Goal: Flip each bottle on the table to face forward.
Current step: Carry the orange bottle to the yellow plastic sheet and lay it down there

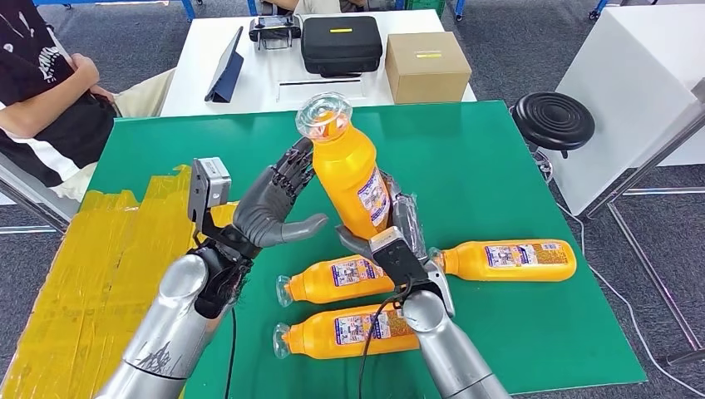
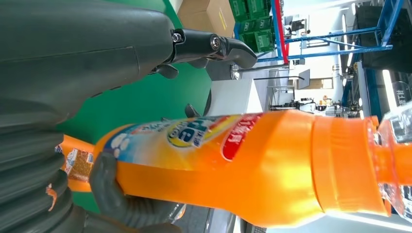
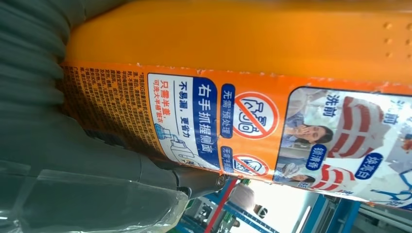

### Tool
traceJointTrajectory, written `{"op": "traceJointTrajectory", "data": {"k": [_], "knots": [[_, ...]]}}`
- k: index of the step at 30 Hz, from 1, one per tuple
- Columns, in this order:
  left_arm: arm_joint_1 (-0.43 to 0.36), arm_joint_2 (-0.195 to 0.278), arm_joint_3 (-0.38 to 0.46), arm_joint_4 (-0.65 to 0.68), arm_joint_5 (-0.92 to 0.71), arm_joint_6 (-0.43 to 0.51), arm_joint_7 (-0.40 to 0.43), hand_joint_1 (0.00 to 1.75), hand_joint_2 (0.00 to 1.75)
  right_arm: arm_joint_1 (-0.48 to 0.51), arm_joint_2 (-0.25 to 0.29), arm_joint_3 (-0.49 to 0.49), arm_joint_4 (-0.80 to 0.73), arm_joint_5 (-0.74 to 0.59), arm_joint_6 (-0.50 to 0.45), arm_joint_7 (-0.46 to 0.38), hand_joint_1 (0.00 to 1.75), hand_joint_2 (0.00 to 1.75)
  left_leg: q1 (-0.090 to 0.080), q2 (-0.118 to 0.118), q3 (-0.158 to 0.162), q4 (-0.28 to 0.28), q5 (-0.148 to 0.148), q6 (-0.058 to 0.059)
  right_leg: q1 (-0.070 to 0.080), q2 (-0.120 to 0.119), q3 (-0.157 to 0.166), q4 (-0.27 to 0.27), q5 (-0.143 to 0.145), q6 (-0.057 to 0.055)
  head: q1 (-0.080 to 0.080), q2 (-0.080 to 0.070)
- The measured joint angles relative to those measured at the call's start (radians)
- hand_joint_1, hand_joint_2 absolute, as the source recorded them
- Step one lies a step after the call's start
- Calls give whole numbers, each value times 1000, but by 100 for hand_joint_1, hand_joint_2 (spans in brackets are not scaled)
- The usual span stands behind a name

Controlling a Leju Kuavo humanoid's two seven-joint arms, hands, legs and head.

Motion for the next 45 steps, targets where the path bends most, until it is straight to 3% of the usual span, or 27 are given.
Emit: {"op": "traceJointTrajectory", "data": {"k": [5,15,20,30,45], "knots": [[6,0,-14,-4,3,6,0,0,175,-13,15,32,28,7,33,25,175,175,0,0,0,0,0,0,0,0,0,0,0,0,0,0],[18,6,-22,-5,0,-2,-9,0,175,-47,-6,74,82,-106,409,66,175,175,0,-1,0,0,0,0,0,-1,0,0,0,0,0,0],[25,15,-19,-5,2,-4,-15,0,175,-70,-20,78,105,-146,505,76,175,175,0,-2,-1,0,0,0,0,-2,0,0,0,0,0,0],[40,30,-12,-5,2,-4,-16,0,175,-86,-31,87,131,-157,566,71,175,175,0,-2,0,0,0,0,0,-2,0,0,0,0,0,0],[52,33,-12,-4,1,2,-31,0,175,-85,-42,88,133,-156,560,60,175,175,0,-2,0,0,0,0,0,-2,0,0,0,0,0,0]]}}
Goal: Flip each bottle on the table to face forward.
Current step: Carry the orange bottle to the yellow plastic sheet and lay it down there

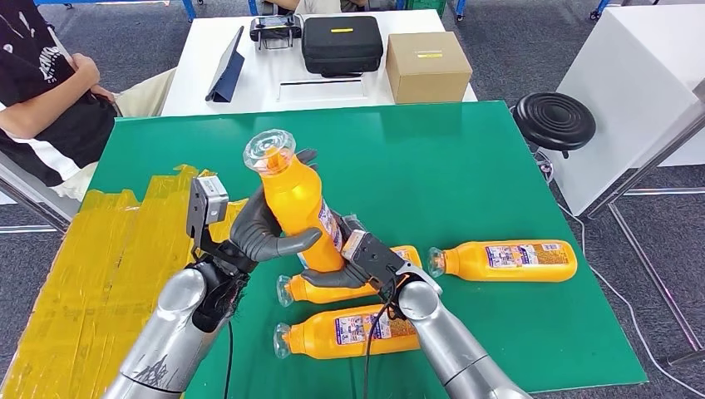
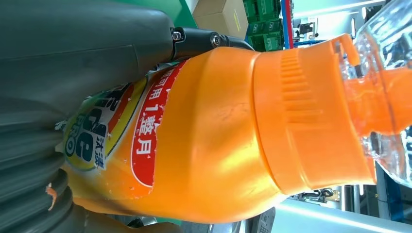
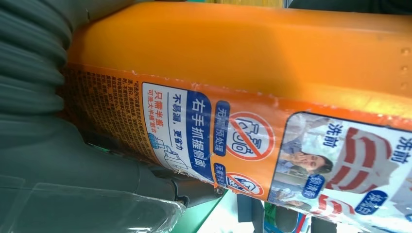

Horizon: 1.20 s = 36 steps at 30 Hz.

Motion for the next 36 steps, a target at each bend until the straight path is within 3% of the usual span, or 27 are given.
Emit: {"op": "traceJointTrajectory", "data": {"k": [21,22,24,26,28,36], "knots": [[-1,0,0,8,-14,-6,-3,0,175,0,5,0,9,21,-10,-8,175,175,0,0,0,0,0,0,0,0,0,0,0,0,0,0],[-2,0,0,8,-14,-6,-3,7,175,-1,6,0,11,21,-10,-8,175,175,0,0,0,0,0,0,0,0,0,0,0,0,0,0],[-2,0,0,8,-13,-8,-3,44,175,-3,9,1,15,20,-10,-8,175,175,0,0,0,0,0,0,0,0,0,0,0,0,0,0],[-3,0,0,8,-11,-9,-3,124,175,-5,12,1,19,18,-10,-8,175,175,0,0,0,0,0,0,0,0,0,0,0,0,0,0],[-3,0,0,8,-10,-11,-3,175,175,-6,15,1,21,18,-11,-8,175,175,0,0,0,0,0,0,0,0,0,0,0,0,0,0],[-3,0,0,8,-8,-11,-4,175,175,-5,21,1,23,14,-15,-8,175,175,0,0,0,0,0,0,0,0,0,0,0,0,0,0]]}}
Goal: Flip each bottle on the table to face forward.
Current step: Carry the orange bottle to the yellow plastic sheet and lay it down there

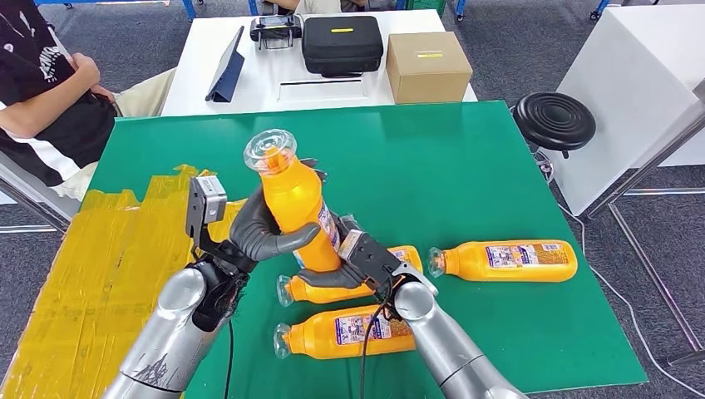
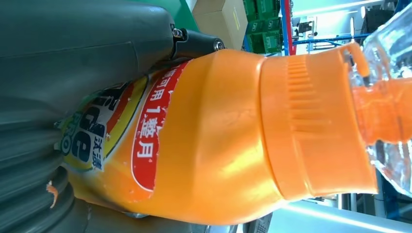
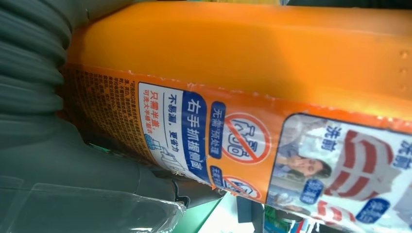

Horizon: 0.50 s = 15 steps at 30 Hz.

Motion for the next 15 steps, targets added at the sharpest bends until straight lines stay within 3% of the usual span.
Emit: {"op": "traceJointTrajectory", "data": {"k": [14,15], "knots": [[0,0,0,0,5,0,-2,175,175,1,2,3,0,-3,-4,0,175,175,0,0,0,0,0,0,0,0,0,0,0,0,0,0],[0,0,0,0,6,0,-2,175,175,1,2,3,0,-3,-4,0,137,175,0,0,0,0,0,0,0,0,0,0,0,0,0,0]]}}
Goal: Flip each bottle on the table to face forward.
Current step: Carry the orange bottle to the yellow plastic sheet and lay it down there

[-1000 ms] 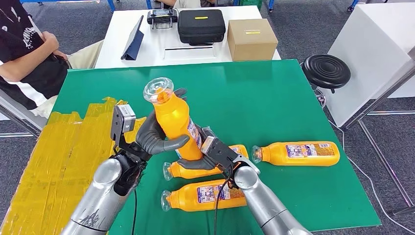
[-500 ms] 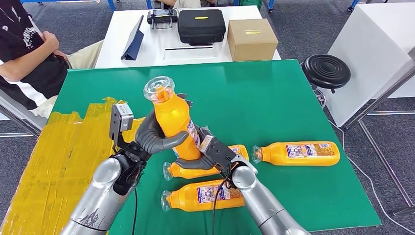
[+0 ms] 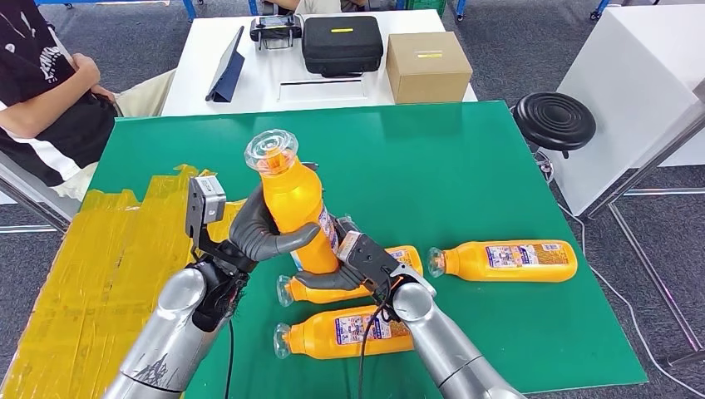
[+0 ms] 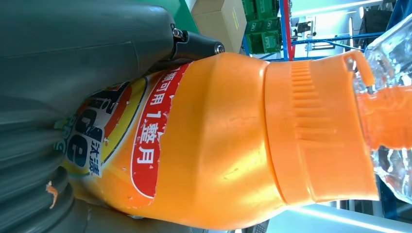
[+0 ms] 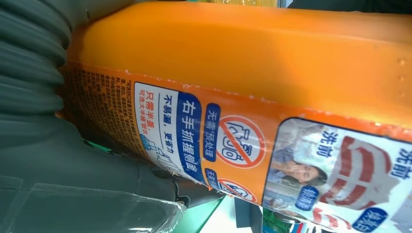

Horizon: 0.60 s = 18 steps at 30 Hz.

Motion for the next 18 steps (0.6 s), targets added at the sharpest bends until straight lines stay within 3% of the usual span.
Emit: {"op": "traceJointTrajectory", "data": {"k": [3,4,18], "knots": [[0,0,0,0,3,0,0,175,175,0,0,0,-1,0,-3,0,6,175,0,0,0,0,0,0,0,0,0,0,0,0,0,0],[0,0,0,0,5,0,-1,175,175,0,0,0,-3,0,-7,1,0,175,0,0,0,0,0,0,0,0,0,0,0,0,0,0],[7,9,23,-1,25,17,-11,175,175,21,-13,-16,-120,-15,-45,9,0,175,0,0,0,0,0,0,0,0,0,0,0,0,0,0]]}}
